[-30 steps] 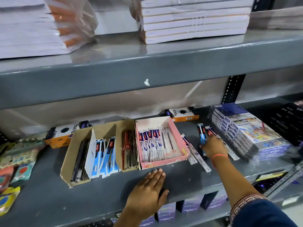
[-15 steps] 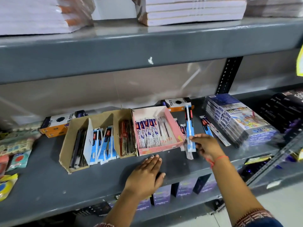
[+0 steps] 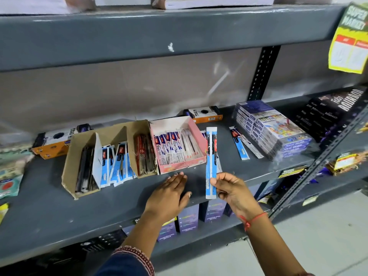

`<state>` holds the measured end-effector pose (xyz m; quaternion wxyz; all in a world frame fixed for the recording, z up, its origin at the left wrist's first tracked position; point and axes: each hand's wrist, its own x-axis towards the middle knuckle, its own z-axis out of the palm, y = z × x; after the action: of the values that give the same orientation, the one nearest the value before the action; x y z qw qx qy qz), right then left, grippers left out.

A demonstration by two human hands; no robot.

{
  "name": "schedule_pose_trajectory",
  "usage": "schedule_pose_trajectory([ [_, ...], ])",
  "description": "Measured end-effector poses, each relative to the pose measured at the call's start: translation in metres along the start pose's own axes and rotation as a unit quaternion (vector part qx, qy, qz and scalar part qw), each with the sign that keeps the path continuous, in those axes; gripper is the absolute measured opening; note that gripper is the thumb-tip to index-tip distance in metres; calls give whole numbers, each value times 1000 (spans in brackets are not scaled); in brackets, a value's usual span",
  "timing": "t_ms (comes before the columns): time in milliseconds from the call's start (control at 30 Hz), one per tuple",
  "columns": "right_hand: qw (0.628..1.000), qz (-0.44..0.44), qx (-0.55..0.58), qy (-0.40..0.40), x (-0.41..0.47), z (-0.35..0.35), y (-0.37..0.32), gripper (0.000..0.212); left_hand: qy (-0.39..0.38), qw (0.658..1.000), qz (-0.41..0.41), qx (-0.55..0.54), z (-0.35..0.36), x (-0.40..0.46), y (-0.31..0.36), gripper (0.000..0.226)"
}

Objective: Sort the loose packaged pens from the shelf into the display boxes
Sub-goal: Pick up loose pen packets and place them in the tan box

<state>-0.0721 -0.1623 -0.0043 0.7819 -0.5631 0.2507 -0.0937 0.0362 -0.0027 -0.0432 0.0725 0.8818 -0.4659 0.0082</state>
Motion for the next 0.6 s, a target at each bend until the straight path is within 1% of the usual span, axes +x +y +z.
schedule_pose_trajectory([
  [67, 1000, 1, -6, 1, -2, 2, -1, 26, 2, 1000, 2, -1, -2, -1, 1, 87],
  [167, 1000, 6, -9, -5, -4, 7, -2, 23, 0, 1000, -5, 10, -5, -1, 1, 63],
  [233, 1000, 9, -11, -19, -4, 12, -4, 17, -6, 1000, -5, 0, -6, -2, -1, 58],
  [333, 998, 9, -31, -45, -2, 29, -9, 12, -17, 1000, -13, -1, -5, -12, -8, 59],
  [467, 991, 8, -98, -89, 7, 76, -16, 18, -12, 999, -38, 13, -8, -43, -35, 63],
  [500, 988, 0, -123, -94, 9, 89, -16, 21, 0, 999, -45, 14, -8, -51, -43, 71],
  [567, 980, -25, -172, -101, 15, 121, -17, 29, 19, 996, -86, -9, -14, -70, -59, 97],
  [600, 974, -39, -198, -105, 18, 139, -16, 33, 21, 994, -103, -6, -17, -80, -69, 100],
])
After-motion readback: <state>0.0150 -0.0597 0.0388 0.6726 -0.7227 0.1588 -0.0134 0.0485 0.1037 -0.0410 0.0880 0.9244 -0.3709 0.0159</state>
